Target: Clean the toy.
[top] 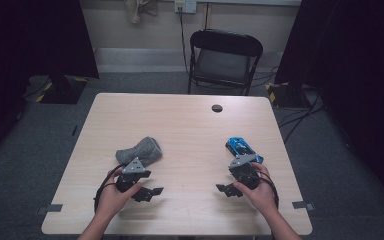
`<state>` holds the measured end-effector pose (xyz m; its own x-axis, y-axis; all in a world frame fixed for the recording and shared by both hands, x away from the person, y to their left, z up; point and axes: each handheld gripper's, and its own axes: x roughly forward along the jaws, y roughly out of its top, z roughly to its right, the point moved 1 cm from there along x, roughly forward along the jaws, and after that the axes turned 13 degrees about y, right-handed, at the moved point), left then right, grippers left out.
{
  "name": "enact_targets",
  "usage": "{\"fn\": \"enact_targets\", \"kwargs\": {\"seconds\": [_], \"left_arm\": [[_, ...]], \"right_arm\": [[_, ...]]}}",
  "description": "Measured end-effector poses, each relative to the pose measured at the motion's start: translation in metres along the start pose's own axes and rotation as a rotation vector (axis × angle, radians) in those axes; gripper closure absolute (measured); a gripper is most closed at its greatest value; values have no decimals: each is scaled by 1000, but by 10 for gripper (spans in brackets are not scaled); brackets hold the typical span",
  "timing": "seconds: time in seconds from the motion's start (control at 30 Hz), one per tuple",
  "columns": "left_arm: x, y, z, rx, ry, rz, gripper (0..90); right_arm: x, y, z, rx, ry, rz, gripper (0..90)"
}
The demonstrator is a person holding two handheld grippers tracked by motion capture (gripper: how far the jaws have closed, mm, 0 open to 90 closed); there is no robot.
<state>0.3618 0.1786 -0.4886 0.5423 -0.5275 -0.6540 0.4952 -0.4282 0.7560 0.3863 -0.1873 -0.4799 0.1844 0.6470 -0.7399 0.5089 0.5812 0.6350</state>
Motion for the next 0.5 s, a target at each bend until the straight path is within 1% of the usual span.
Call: {"fn": "enact_targets", "kwargs": {"seconds": [0.1, 0.17, 0.2, 0.3, 0.33, 0.4, 0.43, 0.5], "left_arm": [[3, -2, 3, 12, -9, -5, 162], [3, -3, 4, 10, -9, -6, 162], [4, -3, 7, 14, -18, -10, 162], [7, -4, 10, 20, -26, -14, 163], [7, -4, 10, 20, -26, -14, 163], [9, -7, 11, 18, -28, -17, 162], [10, -7, 11, 28, -26, -20, 162], [11, -8, 13, 37, -28, -18, 162]], "right_arm": [[3, -4, -2, 0, 4, -6, 163], [4, -5, -2, 3, 9, -5, 163], [6, -7, -4, 2, 11, -7, 164], [10, -11, -6, 2, 20, -9, 164], [11, -13, -7, 5, 23, -11, 152], [12, -15, -9, -11, 10, 1, 154], [12, -15, -10, -12, 9, 3, 153], [13, -16, -11, -14, 14, 9, 151]]}}
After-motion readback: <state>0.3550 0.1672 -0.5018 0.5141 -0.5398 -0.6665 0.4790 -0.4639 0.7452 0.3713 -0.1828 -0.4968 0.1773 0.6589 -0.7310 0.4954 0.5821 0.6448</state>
